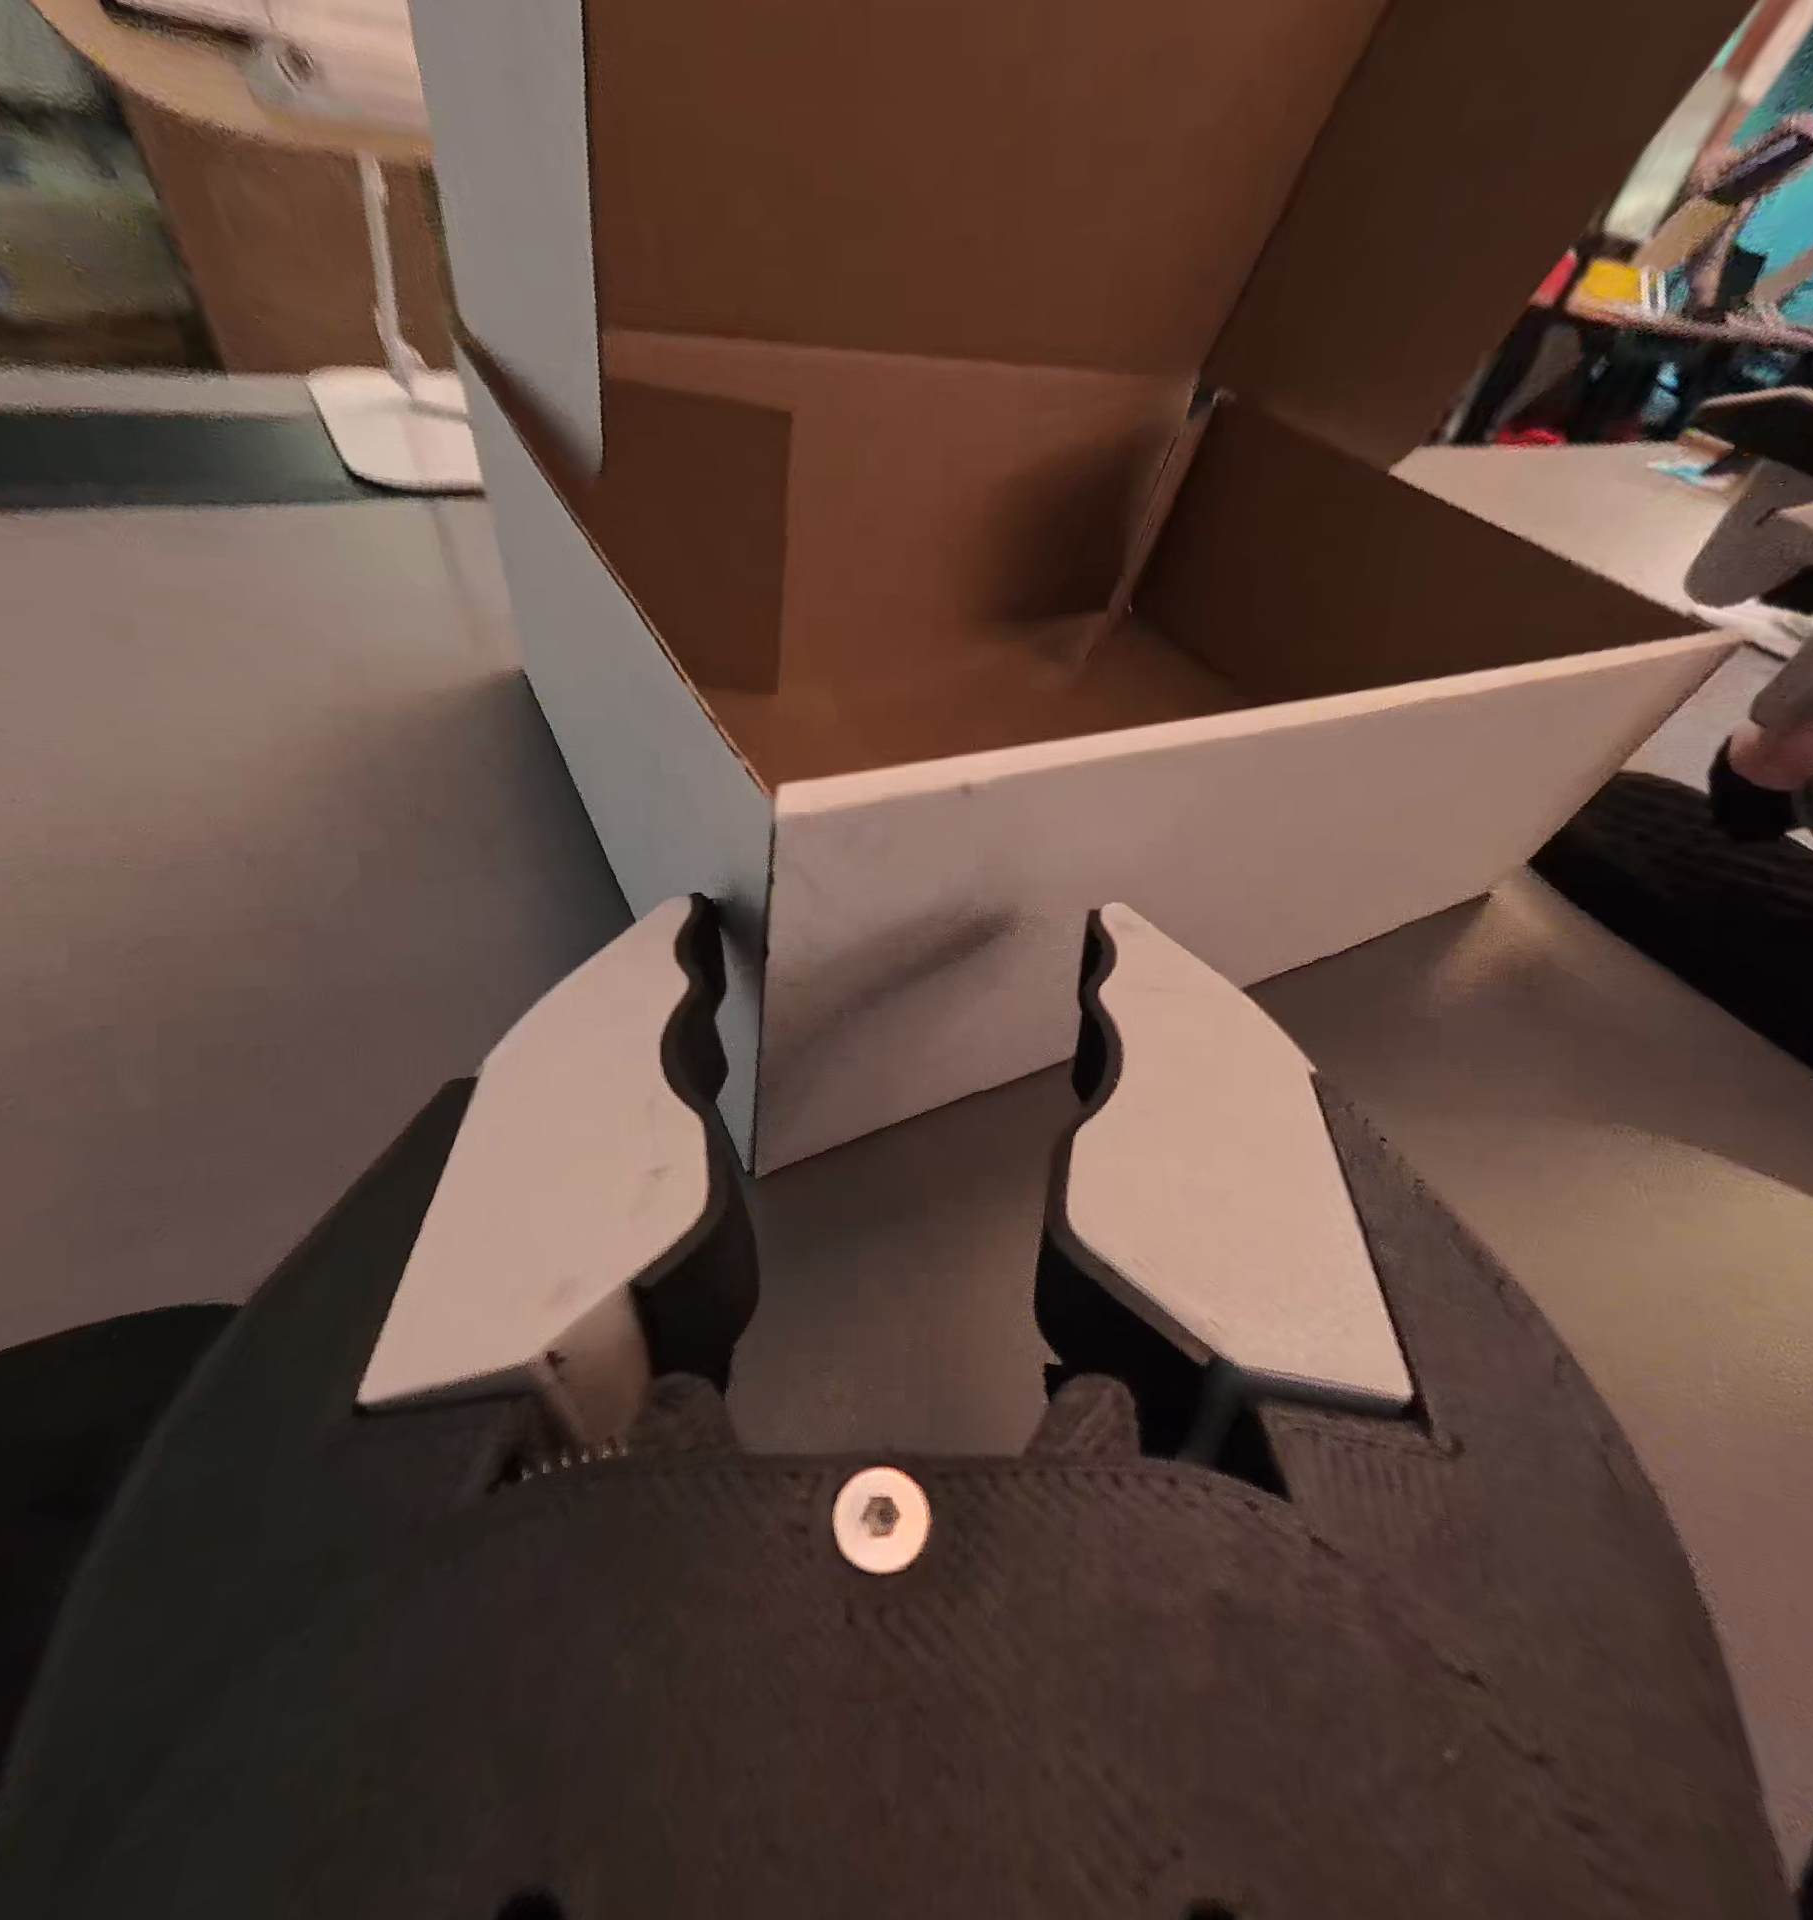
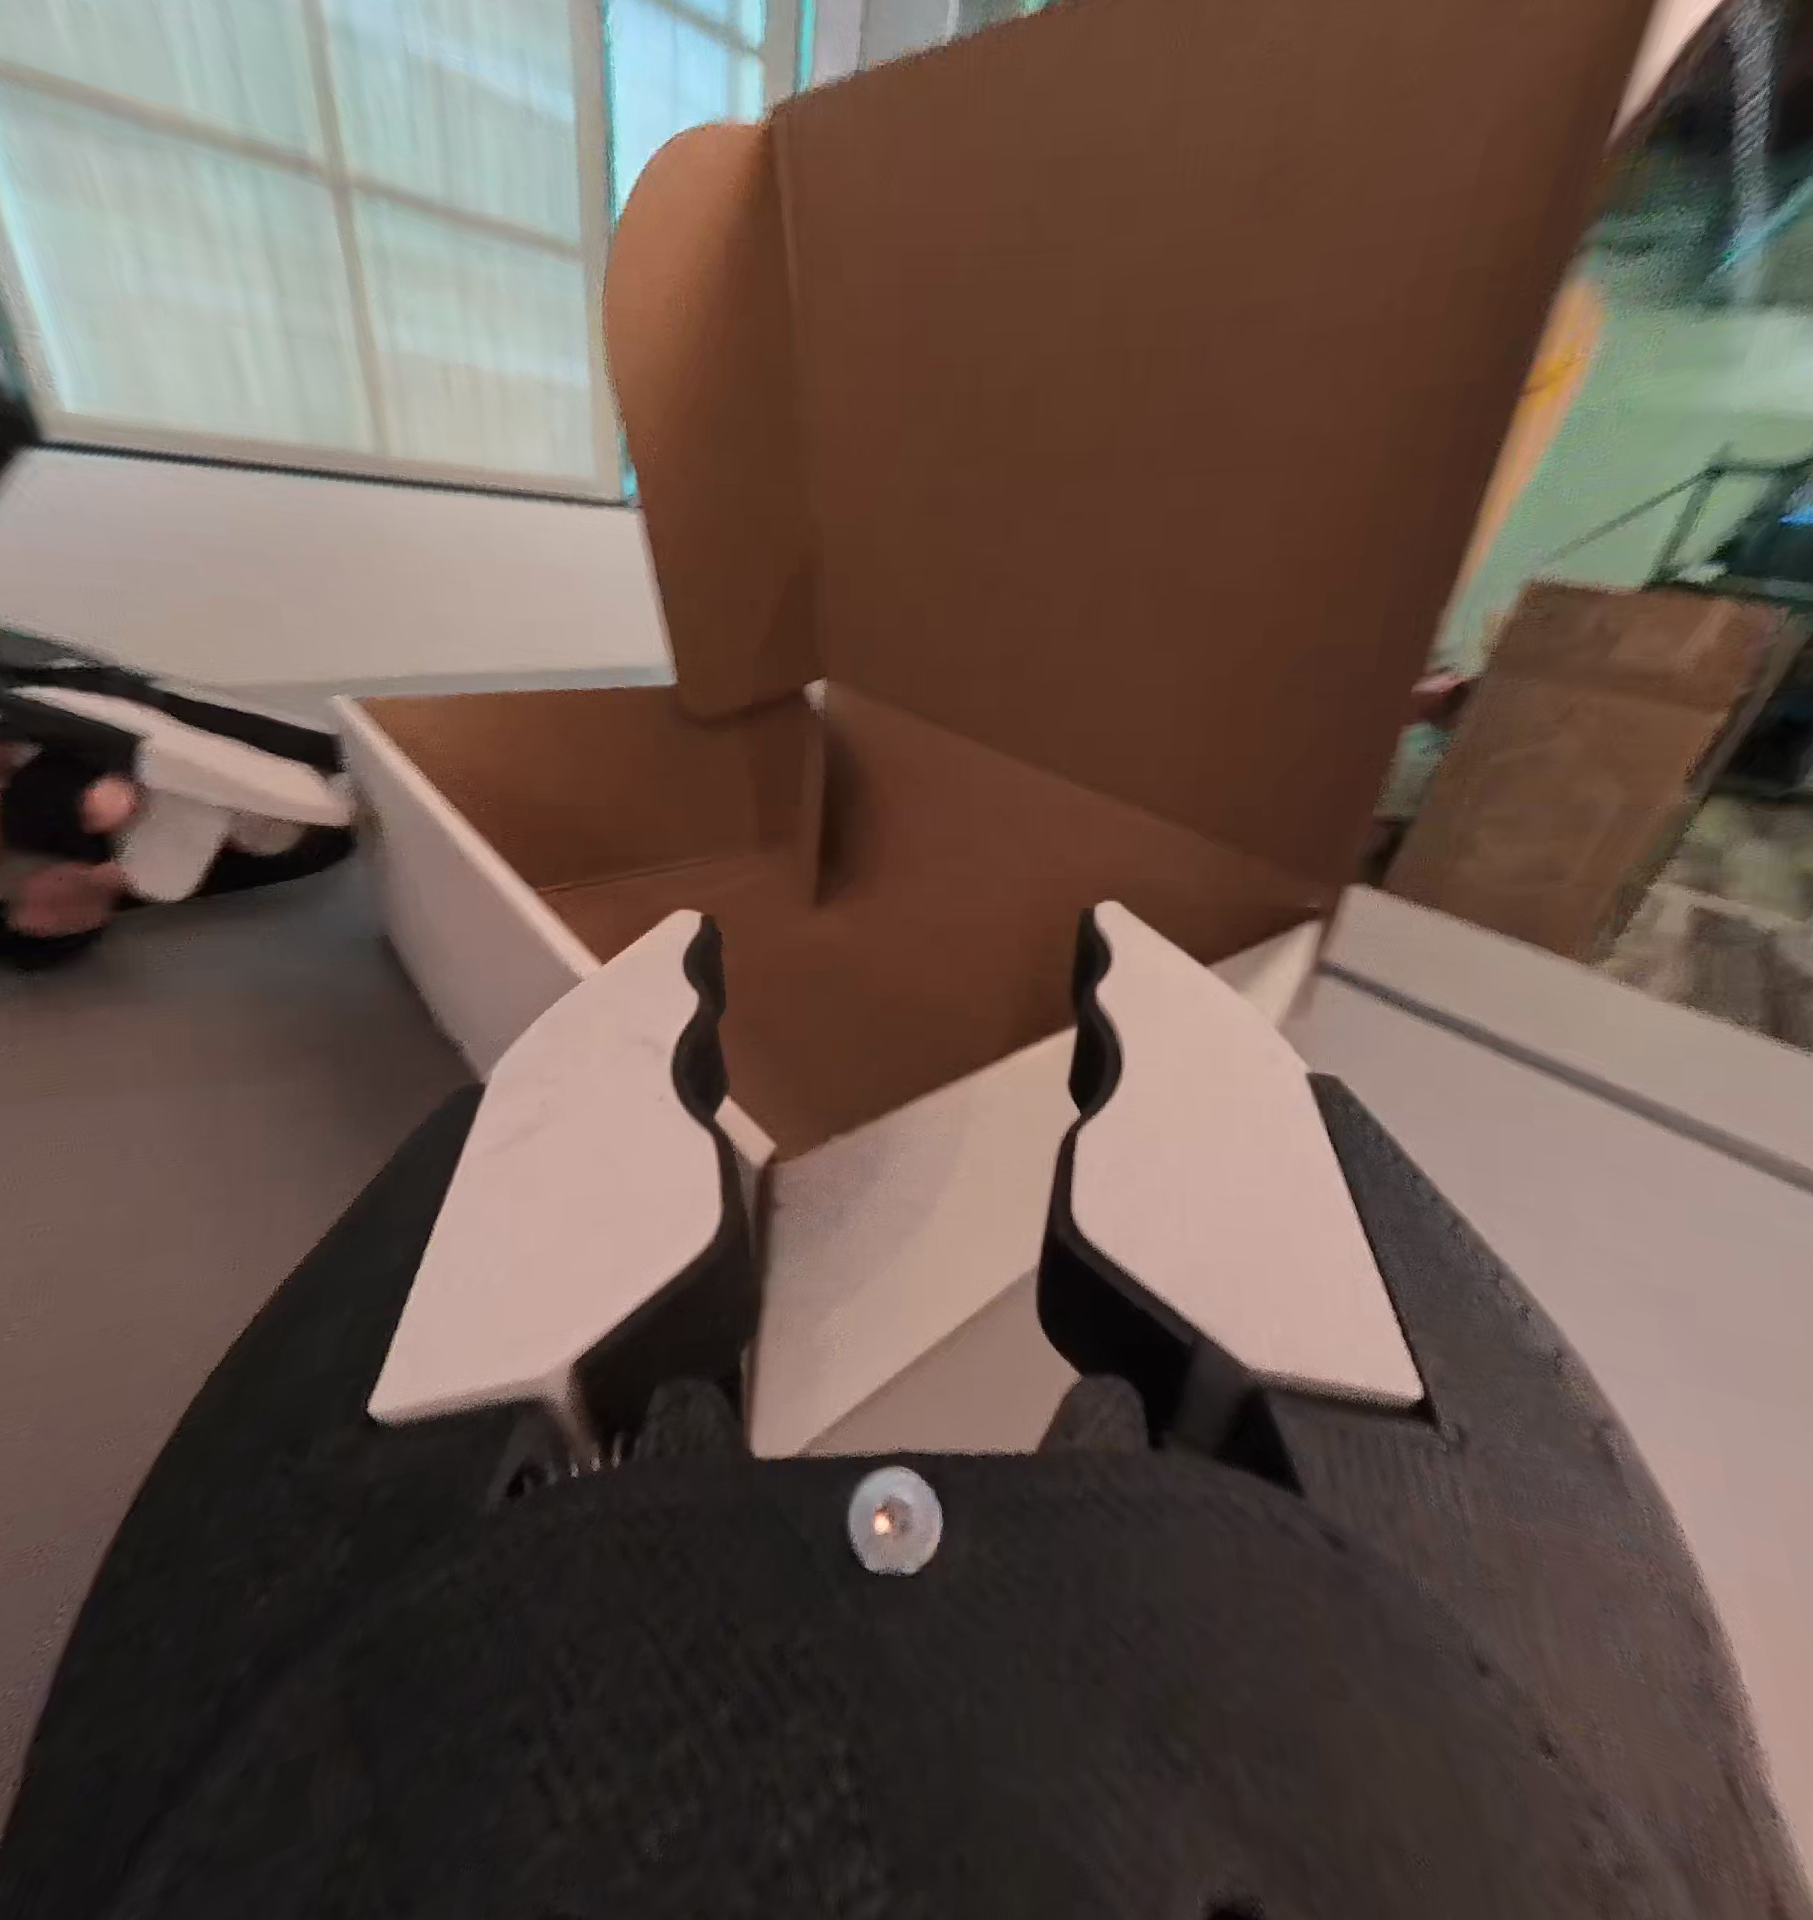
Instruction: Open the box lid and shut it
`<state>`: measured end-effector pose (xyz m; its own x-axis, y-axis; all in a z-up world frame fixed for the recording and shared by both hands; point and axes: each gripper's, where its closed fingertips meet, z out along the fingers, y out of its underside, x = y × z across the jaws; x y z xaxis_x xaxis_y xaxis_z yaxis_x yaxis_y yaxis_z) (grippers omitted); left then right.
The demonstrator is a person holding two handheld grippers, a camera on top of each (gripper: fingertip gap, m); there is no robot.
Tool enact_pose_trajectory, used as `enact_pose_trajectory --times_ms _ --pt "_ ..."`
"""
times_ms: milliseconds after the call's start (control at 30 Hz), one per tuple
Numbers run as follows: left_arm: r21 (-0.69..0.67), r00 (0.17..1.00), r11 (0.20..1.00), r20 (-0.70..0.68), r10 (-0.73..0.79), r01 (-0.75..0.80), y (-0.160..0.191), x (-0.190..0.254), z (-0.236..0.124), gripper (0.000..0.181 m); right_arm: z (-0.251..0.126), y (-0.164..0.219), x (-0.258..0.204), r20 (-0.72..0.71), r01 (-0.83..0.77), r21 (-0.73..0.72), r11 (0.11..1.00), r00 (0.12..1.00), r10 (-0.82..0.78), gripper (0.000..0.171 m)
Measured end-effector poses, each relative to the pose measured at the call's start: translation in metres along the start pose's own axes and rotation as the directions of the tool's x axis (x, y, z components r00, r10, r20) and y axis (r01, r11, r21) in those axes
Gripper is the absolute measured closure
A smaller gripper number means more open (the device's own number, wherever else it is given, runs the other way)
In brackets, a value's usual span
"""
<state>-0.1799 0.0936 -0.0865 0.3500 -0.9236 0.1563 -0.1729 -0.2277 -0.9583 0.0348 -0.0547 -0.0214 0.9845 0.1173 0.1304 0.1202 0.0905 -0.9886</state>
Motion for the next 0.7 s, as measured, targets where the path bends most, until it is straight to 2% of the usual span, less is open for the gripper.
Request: enact_pose_trajectory --times_ms 33,100,233,367,533,633,700 --pt "0.043 0.999 0.999 0.023 0.029 -0.03 -0.004 0.003 -0.005 0.118 -0.005 -0.001 0.01 -0.056 0.025 0.02 0.999 0.998 -0.024 0.106" --pt "0.134 0.993 0.985 0.064 0.104 -0.112 -0.016 0.011 -0.018 0.119 -0.016 -0.008 0.026 -0.138 0.044 0.064 0.997 0.99 -0.034 0.106" --pt "0.205 0.972 0.953 0.125 0.2 -0.222 -0.017 0.022 -0.03 0.124 -0.027 -0.032 0.032 -0.13 -0.048 0.215 0.975 0.988 0.077 0.105" --pt "0.217 0.952 0.932 0.16 0.26 -0.291 -0.018 0.028 -0.032 0.137 -0.013 -0.046 0.032 -0.152 0.039 0.199 0.979 0.988 -0.009 0.105" --pt "0.151 0.948 0.949 0.203 0.245 -0.278 -0.013 0.02 -0.024 0.121 0.005 -0.053 0.063 -0.268 0.218 0.101 0.971 0.946 -0.184 0.104" --pt "0.128 0.953 0.96 0.213 0.217 -0.248 -0.011 0.015 -0.021 0.116 0.008 -0.053 0.087 -0.342 0.212 0.123 0.97 0.926 -0.158 0.102" --pt "0.101 0.953 0.966 0.218 0.212 -0.238 -0.009 0.012 -0.018 0.112 0.008 -0.045 0.091 -0.328 0.155 0.161 0.975 0.94 -0.095 0.102"
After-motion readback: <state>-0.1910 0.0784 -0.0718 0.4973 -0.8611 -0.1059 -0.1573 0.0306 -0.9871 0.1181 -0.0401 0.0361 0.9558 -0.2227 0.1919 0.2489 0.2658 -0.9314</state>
